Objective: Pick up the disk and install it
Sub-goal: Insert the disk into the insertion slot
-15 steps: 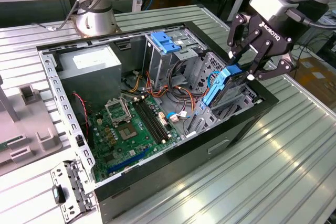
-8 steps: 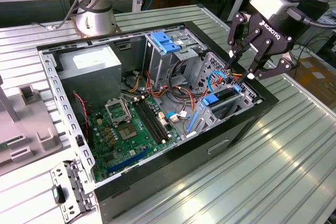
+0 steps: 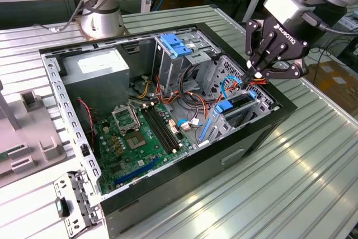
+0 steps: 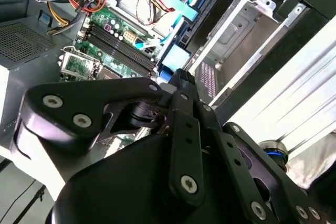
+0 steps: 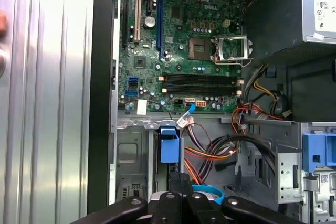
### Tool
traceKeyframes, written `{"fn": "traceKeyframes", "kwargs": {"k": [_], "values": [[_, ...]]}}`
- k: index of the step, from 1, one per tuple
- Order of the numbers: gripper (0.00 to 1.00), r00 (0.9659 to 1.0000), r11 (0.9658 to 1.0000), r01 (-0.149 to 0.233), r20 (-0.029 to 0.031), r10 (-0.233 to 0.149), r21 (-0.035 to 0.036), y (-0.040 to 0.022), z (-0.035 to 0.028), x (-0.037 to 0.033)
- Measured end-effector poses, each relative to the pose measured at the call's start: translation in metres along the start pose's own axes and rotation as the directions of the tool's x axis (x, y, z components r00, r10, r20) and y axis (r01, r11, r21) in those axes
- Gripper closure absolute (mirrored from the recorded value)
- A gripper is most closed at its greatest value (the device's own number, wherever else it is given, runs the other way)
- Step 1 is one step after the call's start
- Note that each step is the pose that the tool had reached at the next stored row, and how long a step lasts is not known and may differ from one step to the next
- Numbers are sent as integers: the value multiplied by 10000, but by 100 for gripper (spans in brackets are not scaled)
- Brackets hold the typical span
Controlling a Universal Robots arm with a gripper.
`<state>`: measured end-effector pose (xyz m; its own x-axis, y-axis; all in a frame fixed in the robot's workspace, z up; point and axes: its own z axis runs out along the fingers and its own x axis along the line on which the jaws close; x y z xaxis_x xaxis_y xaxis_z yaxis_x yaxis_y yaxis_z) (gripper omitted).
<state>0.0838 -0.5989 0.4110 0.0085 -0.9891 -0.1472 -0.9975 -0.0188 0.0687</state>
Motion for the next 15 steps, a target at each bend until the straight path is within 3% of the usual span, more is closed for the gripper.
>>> {"fn": "traceKeyframes", "kwargs": {"k": [4,15], "values": [[89,10000,10000,-11,57,11,-99,-36,34,8],[89,10000,9993,-51,65,53,-373,-222,87,20]]}}
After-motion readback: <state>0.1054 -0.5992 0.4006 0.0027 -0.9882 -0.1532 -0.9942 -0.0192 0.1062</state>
